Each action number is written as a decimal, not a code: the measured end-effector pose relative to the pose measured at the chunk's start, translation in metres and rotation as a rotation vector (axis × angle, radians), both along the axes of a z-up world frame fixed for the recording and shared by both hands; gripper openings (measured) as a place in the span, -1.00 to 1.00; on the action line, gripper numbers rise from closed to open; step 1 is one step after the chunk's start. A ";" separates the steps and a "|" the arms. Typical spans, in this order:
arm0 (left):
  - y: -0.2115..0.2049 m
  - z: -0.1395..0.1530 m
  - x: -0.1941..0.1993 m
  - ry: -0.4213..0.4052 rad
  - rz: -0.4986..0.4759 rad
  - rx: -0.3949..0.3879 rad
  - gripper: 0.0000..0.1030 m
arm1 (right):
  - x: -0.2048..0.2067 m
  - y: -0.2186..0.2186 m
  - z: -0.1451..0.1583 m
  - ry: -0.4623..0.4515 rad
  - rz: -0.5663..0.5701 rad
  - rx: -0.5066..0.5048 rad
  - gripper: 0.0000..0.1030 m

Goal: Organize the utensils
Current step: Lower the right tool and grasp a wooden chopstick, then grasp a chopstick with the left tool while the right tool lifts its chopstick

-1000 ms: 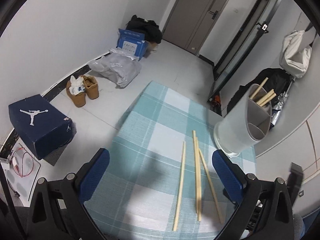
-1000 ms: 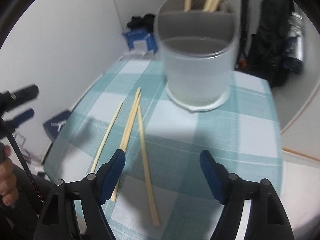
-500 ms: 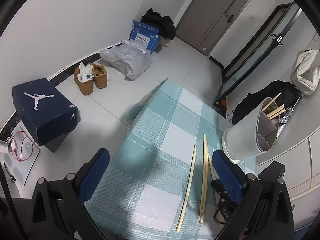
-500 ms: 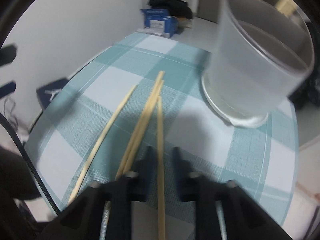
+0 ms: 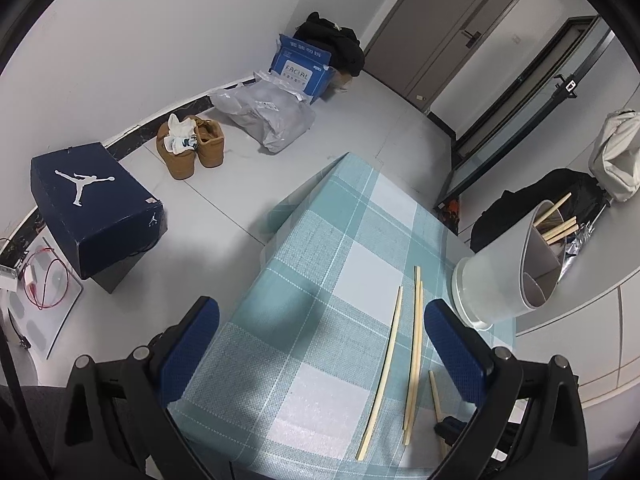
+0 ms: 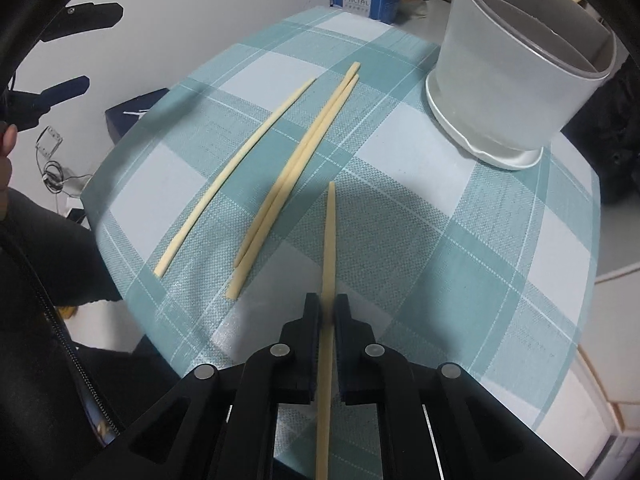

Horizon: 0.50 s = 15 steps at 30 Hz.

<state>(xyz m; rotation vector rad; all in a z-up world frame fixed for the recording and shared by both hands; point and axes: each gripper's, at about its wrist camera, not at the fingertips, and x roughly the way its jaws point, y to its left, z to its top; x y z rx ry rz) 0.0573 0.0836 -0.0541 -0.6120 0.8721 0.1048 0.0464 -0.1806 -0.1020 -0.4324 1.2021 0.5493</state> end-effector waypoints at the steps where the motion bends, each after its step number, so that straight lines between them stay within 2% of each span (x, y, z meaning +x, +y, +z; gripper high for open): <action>1: 0.000 0.000 0.000 -0.010 0.000 -0.003 0.95 | 0.002 0.001 0.001 -0.004 -0.002 0.005 -0.79; 8: -0.007 -0.002 -0.001 0.000 -0.029 0.080 0.95 | 0.032 0.014 0.001 -0.024 -0.004 0.060 -0.77; 15: -0.013 -0.014 0.002 0.065 -0.017 0.164 0.96 | 0.047 0.028 0.003 -0.049 -0.005 0.105 -0.80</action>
